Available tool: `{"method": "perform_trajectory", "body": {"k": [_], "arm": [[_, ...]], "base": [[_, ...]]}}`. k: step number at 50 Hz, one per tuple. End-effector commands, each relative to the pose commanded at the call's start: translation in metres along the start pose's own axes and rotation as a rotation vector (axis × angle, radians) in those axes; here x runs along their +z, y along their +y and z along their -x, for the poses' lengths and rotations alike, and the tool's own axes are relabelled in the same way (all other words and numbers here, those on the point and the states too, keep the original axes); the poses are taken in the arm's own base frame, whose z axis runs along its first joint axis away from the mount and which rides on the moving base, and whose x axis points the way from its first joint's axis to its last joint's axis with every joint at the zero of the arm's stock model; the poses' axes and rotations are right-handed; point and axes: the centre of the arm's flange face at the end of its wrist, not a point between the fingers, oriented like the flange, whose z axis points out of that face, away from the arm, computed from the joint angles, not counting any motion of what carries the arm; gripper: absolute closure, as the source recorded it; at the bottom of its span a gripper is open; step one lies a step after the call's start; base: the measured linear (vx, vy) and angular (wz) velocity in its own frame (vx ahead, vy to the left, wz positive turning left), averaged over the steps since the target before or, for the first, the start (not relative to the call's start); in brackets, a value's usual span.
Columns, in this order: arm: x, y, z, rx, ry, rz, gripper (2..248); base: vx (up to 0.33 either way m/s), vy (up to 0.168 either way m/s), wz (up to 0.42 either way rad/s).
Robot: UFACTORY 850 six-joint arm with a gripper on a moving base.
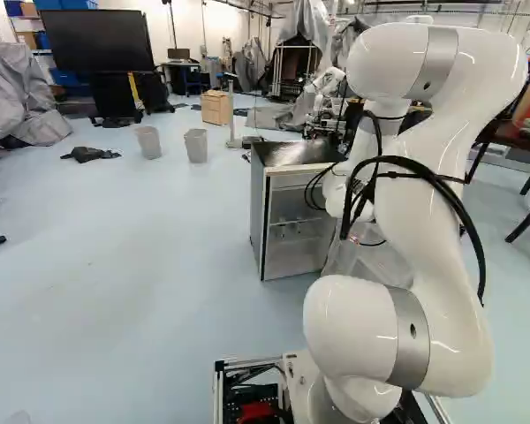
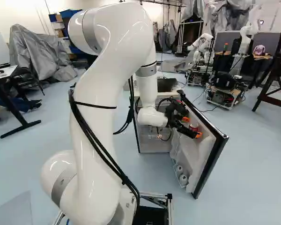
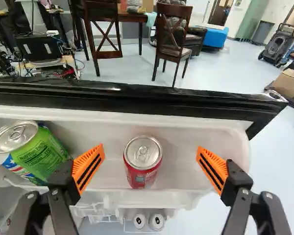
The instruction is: Grab a drink from the fridge
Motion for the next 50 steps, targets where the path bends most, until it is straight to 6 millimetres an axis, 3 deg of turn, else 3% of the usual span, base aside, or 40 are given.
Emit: {"method": "perform_trajectory", "body": {"k": [50], "arm": [[0.0049, -0.0013, 0.0079, -0.011, -0.010, 0.005, 3]], "base": [[0.000, 0.000, 0.000]]}}
